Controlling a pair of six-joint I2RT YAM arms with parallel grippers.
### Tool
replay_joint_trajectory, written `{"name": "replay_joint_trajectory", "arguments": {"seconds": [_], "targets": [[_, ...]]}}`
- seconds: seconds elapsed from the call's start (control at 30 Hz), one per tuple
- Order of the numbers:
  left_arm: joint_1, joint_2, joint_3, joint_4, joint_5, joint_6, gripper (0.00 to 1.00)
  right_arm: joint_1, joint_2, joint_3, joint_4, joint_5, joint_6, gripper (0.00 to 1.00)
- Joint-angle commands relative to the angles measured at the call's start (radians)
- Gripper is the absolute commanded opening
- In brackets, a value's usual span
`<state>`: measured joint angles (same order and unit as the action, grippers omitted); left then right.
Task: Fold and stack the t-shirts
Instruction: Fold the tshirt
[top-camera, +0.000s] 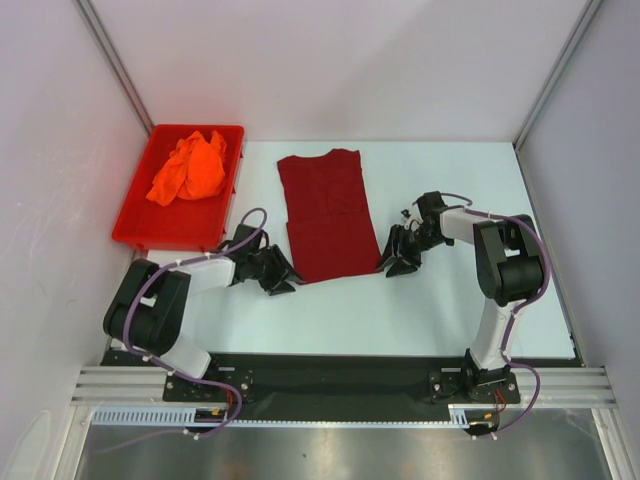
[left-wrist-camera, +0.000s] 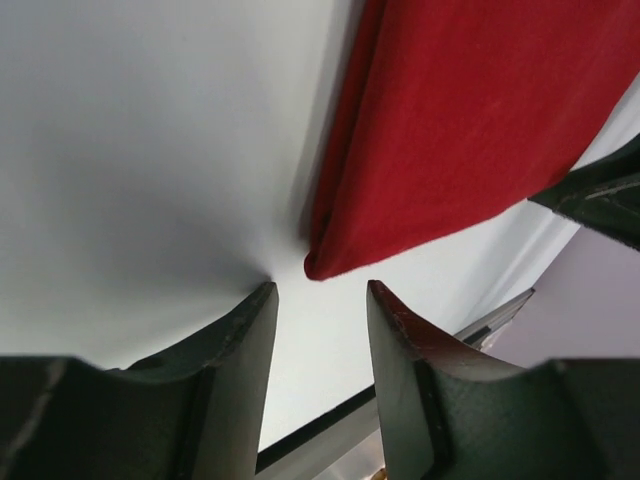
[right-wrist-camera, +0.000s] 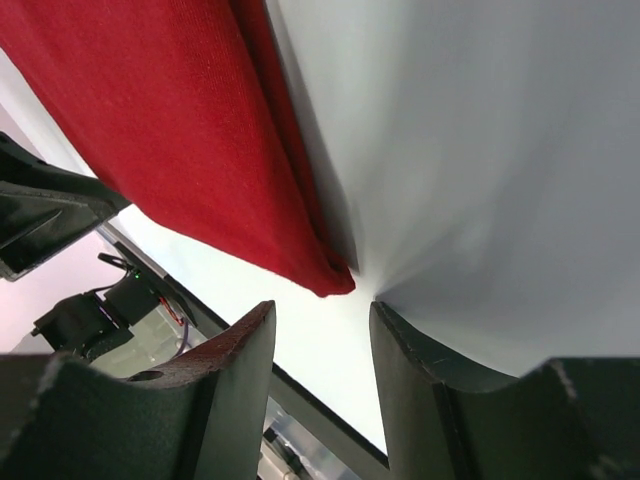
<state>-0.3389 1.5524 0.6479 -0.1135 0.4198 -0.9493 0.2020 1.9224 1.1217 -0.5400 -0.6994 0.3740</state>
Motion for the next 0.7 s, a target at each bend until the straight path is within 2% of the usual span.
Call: {"name": "replay_joint_trajectory", "arguments": {"seconds": [0.0, 0.3, 0.5, 0.63, 0.67], "targets": [[0.008, 0.037, 0.025, -0.026, -0.111, 0.009, 0.46, 0.002, 0.023, 0.004, 0.028, 0.017, 0.002, 0.49], [0.008, 0.097, 0.052, -0.005, -0.115, 0.018, 0.38, -0.003, 0.017, -0.007, 0.023, 0.024, 0.0, 0.49], [0.008, 0.1, 0.05, -0.017, -0.121, 0.033, 0.23, -0.01, 0.021, -0.008, 0.018, 0.035, -0.004, 0.51], [0.008, 0.103, 0.052, -0.02, -0.127, 0.044, 0.02, -0.01, 0.027, -0.017, 0.026, 0.043, -0.004, 0.53], [0.008, 0.104, 0.055, -0.021, -0.125, 0.044, 0.0, -0.009, 0.027, -0.02, 0.031, 0.041, -0.003, 0.53]]}}
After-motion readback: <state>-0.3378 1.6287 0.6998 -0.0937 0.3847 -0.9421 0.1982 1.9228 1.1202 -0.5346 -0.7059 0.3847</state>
